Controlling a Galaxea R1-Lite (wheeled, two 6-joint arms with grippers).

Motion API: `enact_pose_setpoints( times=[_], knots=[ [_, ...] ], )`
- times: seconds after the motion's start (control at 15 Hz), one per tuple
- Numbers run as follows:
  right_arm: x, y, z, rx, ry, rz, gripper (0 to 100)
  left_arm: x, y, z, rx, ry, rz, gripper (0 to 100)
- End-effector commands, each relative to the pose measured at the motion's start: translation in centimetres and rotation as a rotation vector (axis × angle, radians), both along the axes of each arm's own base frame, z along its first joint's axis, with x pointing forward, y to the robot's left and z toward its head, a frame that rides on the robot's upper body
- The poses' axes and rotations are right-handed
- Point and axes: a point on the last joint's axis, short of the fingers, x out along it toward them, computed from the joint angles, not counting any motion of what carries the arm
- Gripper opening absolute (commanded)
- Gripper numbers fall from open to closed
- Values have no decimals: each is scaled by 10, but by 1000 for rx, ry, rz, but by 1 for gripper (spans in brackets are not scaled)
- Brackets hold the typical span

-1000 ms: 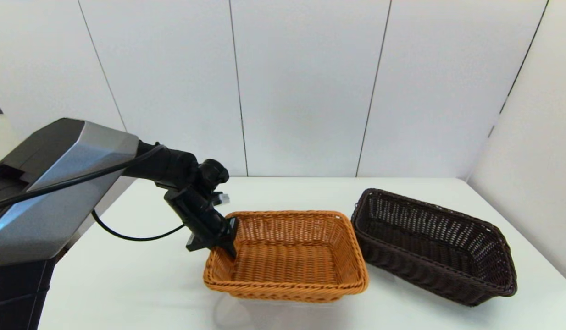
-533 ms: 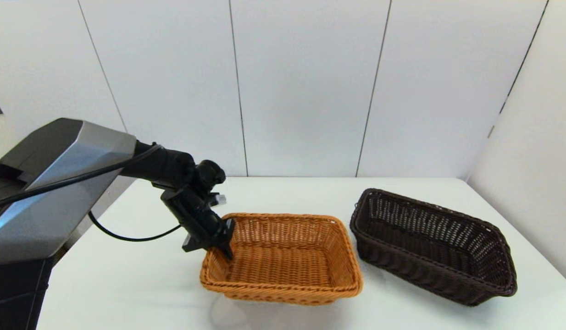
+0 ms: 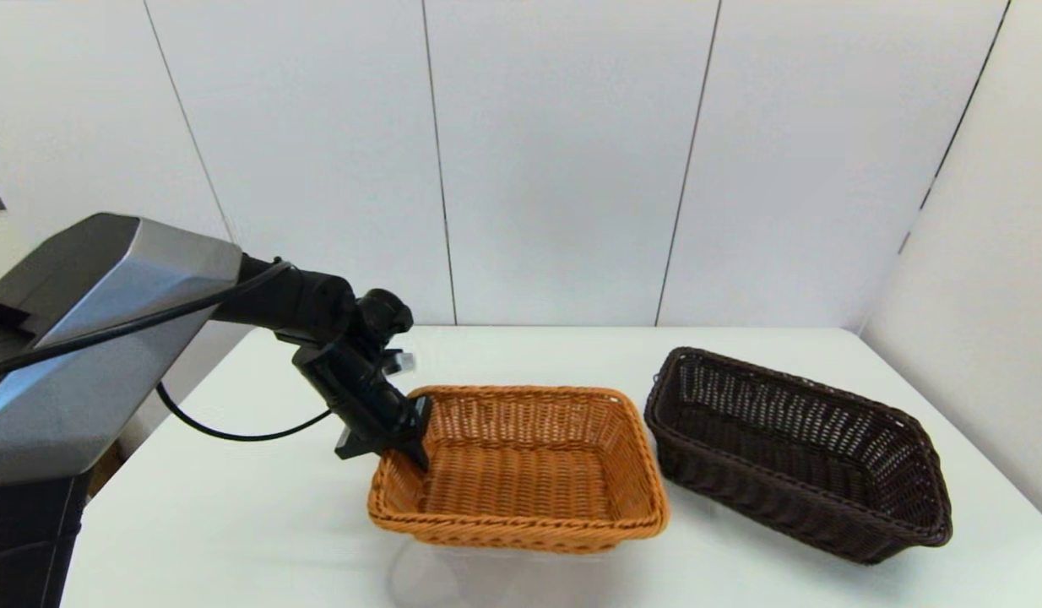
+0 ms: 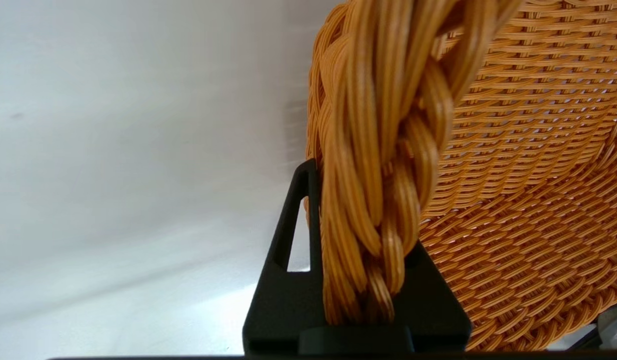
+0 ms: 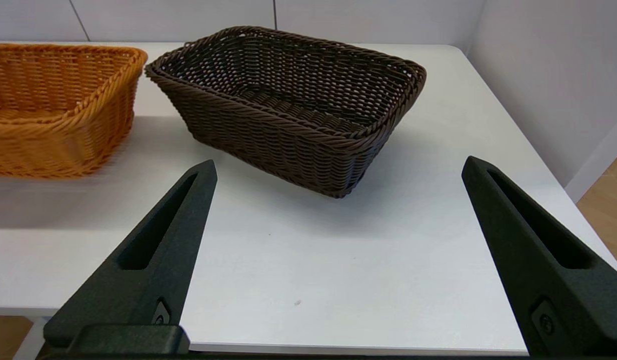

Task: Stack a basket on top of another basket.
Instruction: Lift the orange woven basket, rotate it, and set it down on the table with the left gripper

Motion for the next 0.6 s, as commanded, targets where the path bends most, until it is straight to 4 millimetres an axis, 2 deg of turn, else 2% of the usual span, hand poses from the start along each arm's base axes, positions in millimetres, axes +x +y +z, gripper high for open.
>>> enact_pose_setpoints(
  times=[0.07, 0.6],
  knots=[
    [0, 0, 0, 0, 0, -2, 100, 0, -3, -3, 2, 9, -5, 0],
    [0, 0, 0, 0, 0, 0, 100, 1, -4, -8, 7, 18, -6, 0]
  ],
)
